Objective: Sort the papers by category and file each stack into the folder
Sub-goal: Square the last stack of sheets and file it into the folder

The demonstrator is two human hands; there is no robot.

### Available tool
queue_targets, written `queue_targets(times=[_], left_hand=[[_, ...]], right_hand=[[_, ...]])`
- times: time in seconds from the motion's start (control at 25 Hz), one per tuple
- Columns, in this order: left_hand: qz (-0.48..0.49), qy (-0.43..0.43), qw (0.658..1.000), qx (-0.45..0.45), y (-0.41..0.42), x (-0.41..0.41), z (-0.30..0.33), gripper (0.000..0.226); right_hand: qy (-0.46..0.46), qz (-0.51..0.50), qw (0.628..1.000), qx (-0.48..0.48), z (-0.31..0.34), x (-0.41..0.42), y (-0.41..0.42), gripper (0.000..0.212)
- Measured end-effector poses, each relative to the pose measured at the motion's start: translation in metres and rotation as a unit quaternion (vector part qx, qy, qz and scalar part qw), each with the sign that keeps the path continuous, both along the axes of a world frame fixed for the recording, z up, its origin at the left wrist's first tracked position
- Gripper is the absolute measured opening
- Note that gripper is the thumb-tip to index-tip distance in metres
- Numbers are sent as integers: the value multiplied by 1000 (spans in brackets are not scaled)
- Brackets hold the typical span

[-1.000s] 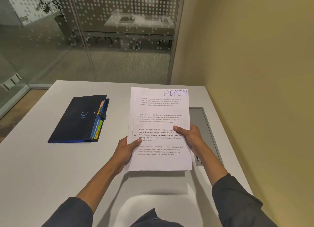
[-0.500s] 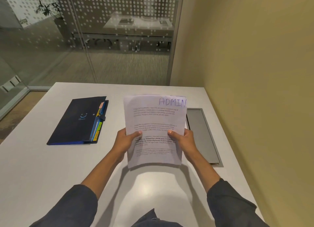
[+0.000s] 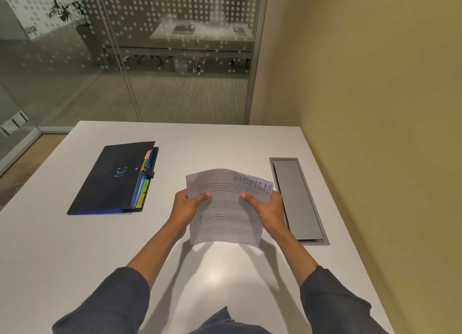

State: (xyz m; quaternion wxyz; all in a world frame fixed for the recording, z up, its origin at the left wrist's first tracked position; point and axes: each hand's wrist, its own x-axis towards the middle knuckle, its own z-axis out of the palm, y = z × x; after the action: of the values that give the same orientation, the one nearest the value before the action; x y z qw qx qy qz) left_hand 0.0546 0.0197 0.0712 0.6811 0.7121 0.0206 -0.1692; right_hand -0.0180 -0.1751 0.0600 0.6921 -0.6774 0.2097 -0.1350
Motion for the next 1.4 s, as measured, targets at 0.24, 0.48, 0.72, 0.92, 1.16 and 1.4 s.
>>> queue_targets(times=[0.24,0.48,0.72,0.92,1.16,1.4], left_hand=[[-17,-77,996,-34,-9,2,21,33],[1,-83,996,-28,-11,7,21,44],[-45,-71,996,-17,-4,0,6,13],[-27,-87,996,-10,3,7,7,16],[-47,-74,996,9,8,6,1,20],[-66,-67,995,25,11,6,-8,16]], right_hand=[[-69,14,997,-30,21,3,0,21],[-57,5,997,-46,24,7,1,38],[-66,49,995,-48,21,2,-6,24],[-63,44,994,-80,18,1,-12,13],[-41,62,994,-79,7,7,-13,20],[-8,41,995,-88,-6,10,-17,21]])
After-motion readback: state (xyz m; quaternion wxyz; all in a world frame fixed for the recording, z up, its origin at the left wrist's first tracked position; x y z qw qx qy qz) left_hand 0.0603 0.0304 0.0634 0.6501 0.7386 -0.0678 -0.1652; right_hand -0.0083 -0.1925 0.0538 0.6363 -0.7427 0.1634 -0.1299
